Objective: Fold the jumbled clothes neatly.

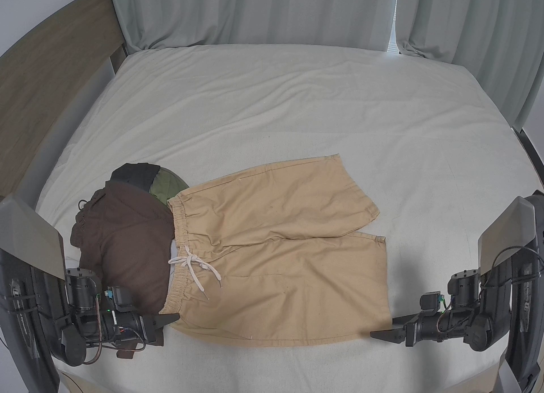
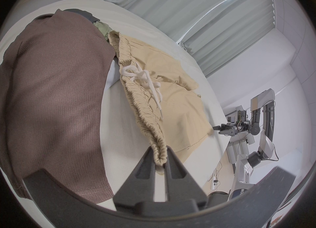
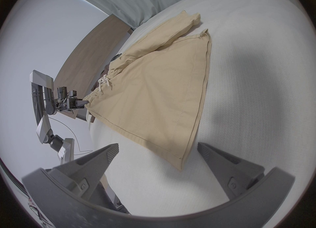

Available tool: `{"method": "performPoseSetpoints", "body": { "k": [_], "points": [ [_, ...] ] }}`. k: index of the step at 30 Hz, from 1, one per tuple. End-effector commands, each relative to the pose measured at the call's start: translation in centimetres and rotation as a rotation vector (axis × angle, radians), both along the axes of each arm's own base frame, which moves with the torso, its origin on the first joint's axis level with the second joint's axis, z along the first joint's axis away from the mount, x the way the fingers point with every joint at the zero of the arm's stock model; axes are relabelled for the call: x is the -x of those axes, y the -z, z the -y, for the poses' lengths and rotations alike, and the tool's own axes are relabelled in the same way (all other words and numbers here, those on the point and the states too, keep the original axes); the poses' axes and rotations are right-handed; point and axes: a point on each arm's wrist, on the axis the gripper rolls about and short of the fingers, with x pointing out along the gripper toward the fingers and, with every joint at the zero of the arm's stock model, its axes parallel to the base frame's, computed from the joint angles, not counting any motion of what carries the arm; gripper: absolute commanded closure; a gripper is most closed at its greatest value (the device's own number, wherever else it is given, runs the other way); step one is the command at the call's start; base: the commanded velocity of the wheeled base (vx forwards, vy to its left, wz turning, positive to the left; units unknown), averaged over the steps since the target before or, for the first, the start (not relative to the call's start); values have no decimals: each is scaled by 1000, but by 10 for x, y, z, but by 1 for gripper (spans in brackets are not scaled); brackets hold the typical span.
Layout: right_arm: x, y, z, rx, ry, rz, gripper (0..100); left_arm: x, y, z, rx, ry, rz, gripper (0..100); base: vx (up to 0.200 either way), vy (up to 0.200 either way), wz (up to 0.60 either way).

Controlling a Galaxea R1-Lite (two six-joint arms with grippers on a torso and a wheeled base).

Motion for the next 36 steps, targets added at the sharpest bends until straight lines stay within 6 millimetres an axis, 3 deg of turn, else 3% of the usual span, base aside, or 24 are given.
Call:
{"method": "performPoseSetpoints", "body": {
  "k": [1,7,8,22,32,36],
  "points": [
    [-1,5,-1,2,-2,-11,0,0,1,0,0,0,-3,100,0,0,0],
    [-3,5,-1,1,-2,-4,0,-1,1,0,0,0,-1,100,0,0,0],
    [-3,5,-2,1,-4,-3,100,-1,1,0,0,0,-1,100,0,0,0],
    [10,5,-1,9,-9,-58,100,3,-1,-3,10,-3,-8,100,0,0,0],
    [21,-3,-1,11,-21,-73,100,8,2,-34,14,2,39,100,0,0,0],
    [22,-3,0,17,-30,-65,100,10,7,-36,32,52,39,100,0,0,0]
  ]
}}
